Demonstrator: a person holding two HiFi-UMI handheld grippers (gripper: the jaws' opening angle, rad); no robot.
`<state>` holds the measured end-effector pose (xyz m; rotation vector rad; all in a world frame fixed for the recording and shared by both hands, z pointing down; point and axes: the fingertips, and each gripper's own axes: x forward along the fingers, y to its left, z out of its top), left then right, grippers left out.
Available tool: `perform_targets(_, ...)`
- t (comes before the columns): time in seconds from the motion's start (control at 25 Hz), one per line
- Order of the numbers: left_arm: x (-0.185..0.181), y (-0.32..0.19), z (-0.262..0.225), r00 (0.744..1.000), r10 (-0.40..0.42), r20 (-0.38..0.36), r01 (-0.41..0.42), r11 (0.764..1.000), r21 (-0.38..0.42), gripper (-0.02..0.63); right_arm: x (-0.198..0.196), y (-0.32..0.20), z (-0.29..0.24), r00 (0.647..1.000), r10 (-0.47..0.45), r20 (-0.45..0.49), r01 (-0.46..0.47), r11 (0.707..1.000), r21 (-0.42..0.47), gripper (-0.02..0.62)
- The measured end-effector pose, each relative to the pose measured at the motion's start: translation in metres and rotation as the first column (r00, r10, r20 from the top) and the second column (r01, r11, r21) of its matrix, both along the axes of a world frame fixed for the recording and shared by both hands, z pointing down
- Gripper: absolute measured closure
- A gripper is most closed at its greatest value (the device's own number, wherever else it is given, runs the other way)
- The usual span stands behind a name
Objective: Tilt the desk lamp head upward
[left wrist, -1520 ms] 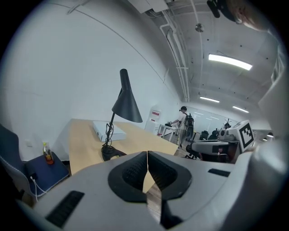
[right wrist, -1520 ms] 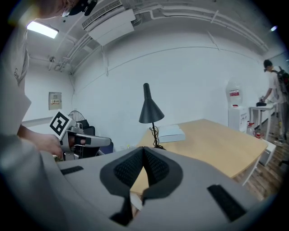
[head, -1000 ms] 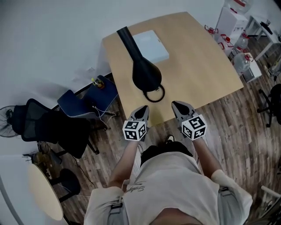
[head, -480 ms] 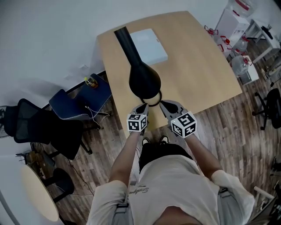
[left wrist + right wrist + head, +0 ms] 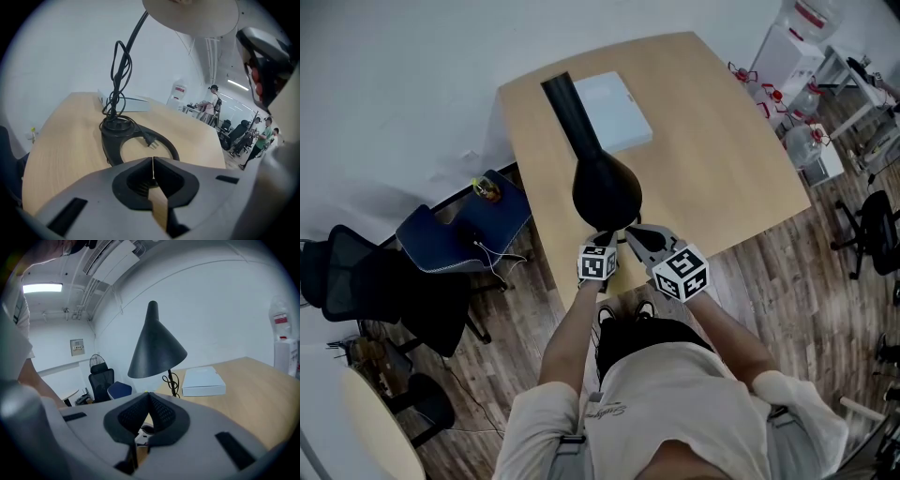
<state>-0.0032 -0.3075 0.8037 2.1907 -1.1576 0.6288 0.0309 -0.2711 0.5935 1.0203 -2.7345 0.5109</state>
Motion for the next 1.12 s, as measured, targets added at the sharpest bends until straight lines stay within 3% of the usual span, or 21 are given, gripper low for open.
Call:
perform_targets(0.28,0.004,0.003,0.008,0.994,0.053,0.092,-0.053,0.999,-0.008,0.591,-0.003,-0.004,-0.004,1.000,-0.020,-0.006,0.020,1.000,0.010,0.600)
perform_targets(1.0,-0.005,0.011,0.005,0.999,-0.037,0.019,0.038,0.998,-0.052,0.591,-0.007,-0.003,0.001,1.000,-0.021,0.012,0.022,1.000,-0.016,0.600)
perform_targets(1.12,-0.004,0.014,0.006,0.999,-0.013,0.036,0.015,0.999,-0.042,0.591,-0.008,-0.006,0.009,1.000,-0.005,0.008,0.005,1.000,-0.016,0.600)
